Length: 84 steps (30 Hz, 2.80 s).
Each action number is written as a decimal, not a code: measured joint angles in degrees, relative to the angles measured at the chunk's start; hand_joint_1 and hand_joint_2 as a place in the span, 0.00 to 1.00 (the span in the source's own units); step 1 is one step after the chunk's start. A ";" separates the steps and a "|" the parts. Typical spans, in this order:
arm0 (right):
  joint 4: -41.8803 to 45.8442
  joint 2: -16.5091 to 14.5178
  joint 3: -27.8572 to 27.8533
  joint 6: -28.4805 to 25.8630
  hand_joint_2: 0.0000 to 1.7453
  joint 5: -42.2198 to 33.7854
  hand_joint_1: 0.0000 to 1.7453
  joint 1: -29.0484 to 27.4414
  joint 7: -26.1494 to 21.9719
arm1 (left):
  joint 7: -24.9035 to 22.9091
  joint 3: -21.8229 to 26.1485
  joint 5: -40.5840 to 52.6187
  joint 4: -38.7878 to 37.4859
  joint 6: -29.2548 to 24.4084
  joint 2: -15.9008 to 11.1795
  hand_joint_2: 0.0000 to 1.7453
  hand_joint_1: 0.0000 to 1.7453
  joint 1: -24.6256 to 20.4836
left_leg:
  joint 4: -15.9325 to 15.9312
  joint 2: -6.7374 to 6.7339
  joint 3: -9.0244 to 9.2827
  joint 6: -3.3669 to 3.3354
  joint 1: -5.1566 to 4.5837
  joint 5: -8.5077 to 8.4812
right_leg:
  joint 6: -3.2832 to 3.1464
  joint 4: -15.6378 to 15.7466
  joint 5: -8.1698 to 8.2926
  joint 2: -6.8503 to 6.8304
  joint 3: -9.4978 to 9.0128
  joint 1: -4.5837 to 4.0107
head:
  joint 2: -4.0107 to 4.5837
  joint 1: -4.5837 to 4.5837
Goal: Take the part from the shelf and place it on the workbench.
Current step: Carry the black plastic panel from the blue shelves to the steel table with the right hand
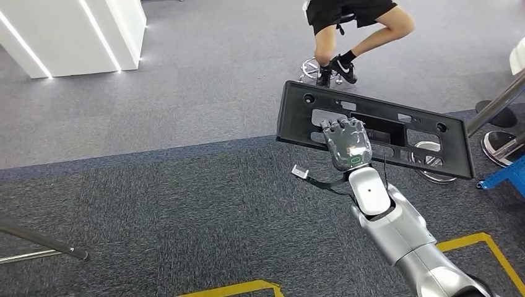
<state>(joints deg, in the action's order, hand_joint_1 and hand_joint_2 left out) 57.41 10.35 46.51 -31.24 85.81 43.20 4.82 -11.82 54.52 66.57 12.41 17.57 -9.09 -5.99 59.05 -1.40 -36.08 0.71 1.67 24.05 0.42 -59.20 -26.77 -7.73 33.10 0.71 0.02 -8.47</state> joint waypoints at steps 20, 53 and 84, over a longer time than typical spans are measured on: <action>2.20 5.23 -1.23 -0.49 1.00 0.04 1.00 -2.83 -1.26 | 0.49 0.51 -0.27 -0.15 -1.84 2.65 1.00 0.00 0.87 | 9.27 3.02 -6.07 -0.02 -1.14 4.04 | -3.08 1.82 1.39 7.55 -0.40 -0.56 | 0.00 -0.04; -1.47 1.40 1.16 1.73 1.00 -0.53 1.00 -2.65 -2.92 | -1.55 3.10 -1.68 -0.22 -3.15 3.45 1.00 0.00 1.83 | 14.57 1.87 -8.06 0.19 -0.66 5.98 | -2.34 1.55 1.44 5.09 -0.01 -0.32 | 0.00 -0.10; 2.49 -6.16 4.00 11.33 1.00 -2.51 1.00 6.29 -6.16 | -2.32 5.25 -1.21 -0.26 -3.14 3.01 1.00 0.00 1.06 | 13.90 1.82 -8.40 0.82 -0.42 5.12 | -2.62 2.20 1.06 5.21 -0.88 -0.42 | 0.00 -0.10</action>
<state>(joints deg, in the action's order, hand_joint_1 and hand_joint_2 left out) 59.90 4.19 50.50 -19.91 83.30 49.49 -1.34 -14.14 59.77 65.35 12.15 14.44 -6.08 -4.93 72.95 0.42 -44.49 1.53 1.26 29.16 -2.21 -57.01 -25.71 -2.51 32.22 0.29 0.02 -8.57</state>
